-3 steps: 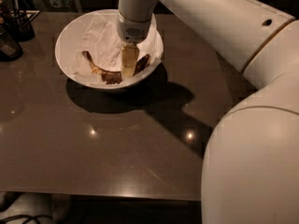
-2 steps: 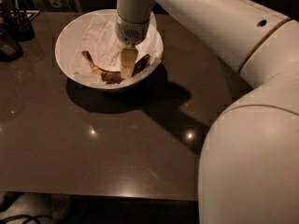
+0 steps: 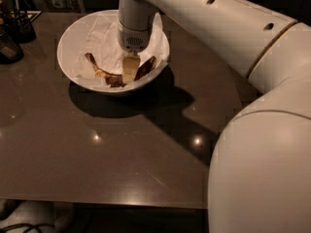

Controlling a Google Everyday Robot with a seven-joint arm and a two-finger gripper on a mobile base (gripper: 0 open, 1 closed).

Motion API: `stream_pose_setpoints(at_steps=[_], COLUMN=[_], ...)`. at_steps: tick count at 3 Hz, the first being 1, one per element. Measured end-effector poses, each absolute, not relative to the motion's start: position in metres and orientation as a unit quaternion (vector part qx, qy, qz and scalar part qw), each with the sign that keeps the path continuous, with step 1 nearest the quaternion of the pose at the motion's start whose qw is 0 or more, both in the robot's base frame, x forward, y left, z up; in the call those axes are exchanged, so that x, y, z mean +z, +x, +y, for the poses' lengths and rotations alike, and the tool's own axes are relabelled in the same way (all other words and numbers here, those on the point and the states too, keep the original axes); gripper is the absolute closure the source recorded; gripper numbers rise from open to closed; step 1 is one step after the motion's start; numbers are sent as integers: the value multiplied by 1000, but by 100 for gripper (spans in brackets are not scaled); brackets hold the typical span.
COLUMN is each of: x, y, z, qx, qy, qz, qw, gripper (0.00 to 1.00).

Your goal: Pick banana from white bowl

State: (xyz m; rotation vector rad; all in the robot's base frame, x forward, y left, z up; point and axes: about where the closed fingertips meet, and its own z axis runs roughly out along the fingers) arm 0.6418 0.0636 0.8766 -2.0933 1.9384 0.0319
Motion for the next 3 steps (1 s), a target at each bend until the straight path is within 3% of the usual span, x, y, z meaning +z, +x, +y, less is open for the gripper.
stream_pose_setpoints(at_steps=[3], x=[866], y=[639], z=[72], qx=[21], qy=[-734], qz=[664], qw=[141], gripper=[37])
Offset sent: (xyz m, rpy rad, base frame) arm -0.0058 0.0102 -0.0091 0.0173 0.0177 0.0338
